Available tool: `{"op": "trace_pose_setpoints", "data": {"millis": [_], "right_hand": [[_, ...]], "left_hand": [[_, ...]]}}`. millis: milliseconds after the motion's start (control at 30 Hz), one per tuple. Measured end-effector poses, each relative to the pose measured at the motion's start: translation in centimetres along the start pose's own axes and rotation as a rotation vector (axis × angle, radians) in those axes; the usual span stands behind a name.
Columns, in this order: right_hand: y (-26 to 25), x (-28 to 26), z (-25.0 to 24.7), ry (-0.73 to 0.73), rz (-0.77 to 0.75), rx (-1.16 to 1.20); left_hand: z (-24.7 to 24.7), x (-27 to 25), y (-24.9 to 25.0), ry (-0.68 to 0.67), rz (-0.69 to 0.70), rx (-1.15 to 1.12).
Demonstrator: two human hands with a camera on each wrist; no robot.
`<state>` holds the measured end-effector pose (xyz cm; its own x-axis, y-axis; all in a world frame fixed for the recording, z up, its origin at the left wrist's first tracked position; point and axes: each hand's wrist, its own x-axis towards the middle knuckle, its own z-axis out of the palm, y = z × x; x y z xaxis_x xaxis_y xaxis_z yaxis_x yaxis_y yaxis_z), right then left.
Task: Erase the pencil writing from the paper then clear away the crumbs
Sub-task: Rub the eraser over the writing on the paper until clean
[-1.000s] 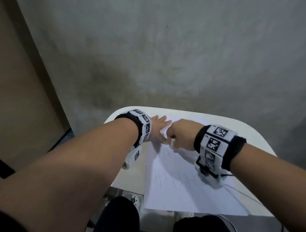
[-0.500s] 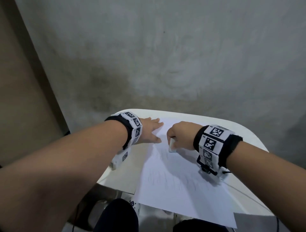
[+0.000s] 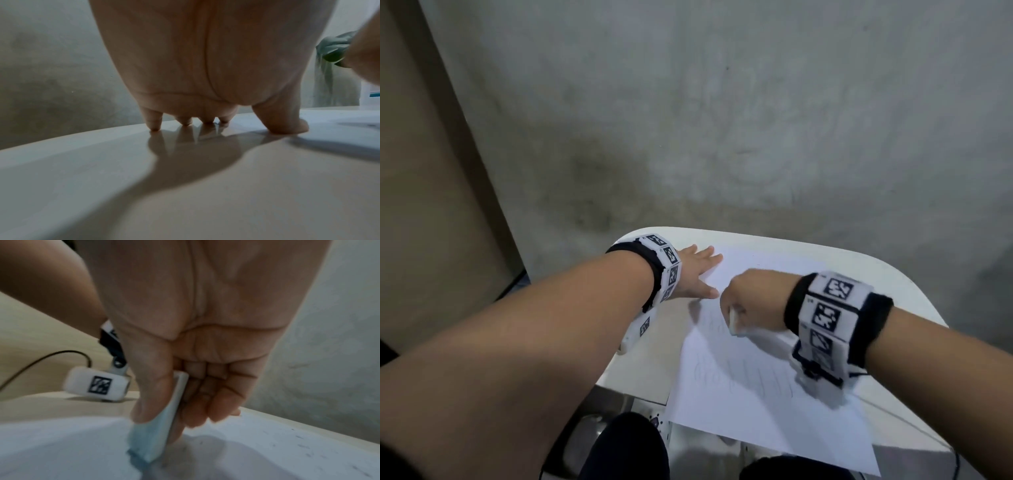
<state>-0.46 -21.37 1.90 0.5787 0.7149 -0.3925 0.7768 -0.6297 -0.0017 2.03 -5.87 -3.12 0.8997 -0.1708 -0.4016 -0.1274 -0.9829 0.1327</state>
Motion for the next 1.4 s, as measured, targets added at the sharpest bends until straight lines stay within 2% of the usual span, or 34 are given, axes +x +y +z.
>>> {"op": "trace_pose_setpoints", "data": {"millis": [133, 267, 367, 533, 633, 700, 833, 967, 1100, 1200, 1300, 1400], "right_hand": [[0.3, 2.4, -1.5, 0.065, 0.128, -0.045], [-0.1, 0.5, 0.3, 0.009, 0.058, -0.047], [-0.2, 0.0, -0.2, -0.040, 0.028, 0.013], [1.0, 3.0, -1.2, 0.071, 0.136, 0.040], [0.5, 1.2, 0.5, 0.096, 0.078, -0.020], [0.1, -0.2, 1.1, 0.065, 0.044, -0.008], [0.6, 0.8, -0.8, -0.041, 0.102, 0.070], [0.0, 3.0, -1.2, 0.091, 0.131, 0.019], [-0.7, 1.1, 0.4, 0.001, 0.033, 0.035], [-0.4, 1.2, -0.5, -0.067, 0.050, 0.086], [-0.2, 2.9, -1.1, 0.068, 0.123, 0.091], [-0.6, 2.3, 0.0, 0.118, 0.094, 0.066]], "left_hand": [[-0.1, -0.1, 0.4, 0.013, -0.009, -0.007], [0.0, 0.0, 0.1, 0.001, -0.008, 0.007], [0.0, -0.1, 0.1, 0.007, -0.009, 0.003], [0.2, -0.1, 0.5, 0.029, -0.012, -0.026], [0.0, -0.3, 0.5, 0.014, -0.005, 0.010], [0.0, -0.3, 0.3, 0.006, -0.013, 0.030], [-0.2, -0.6, 0.7, 0.004, -0.021, 0.017], [-0.6, -1.6, 1.6, 0.053, 0.005, 0.014], [-0.3, -1.0, 1.0, 0.012, -0.019, -0.003], [-0.3, -0.8, 0.9, 0.007, -0.029, -0.010], [-0.4, -1.1, 1.1, 0.027, 0.042, 0.001], [-0.3, -0.9, 0.9, -0.003, 0.002, -0.045]]}}
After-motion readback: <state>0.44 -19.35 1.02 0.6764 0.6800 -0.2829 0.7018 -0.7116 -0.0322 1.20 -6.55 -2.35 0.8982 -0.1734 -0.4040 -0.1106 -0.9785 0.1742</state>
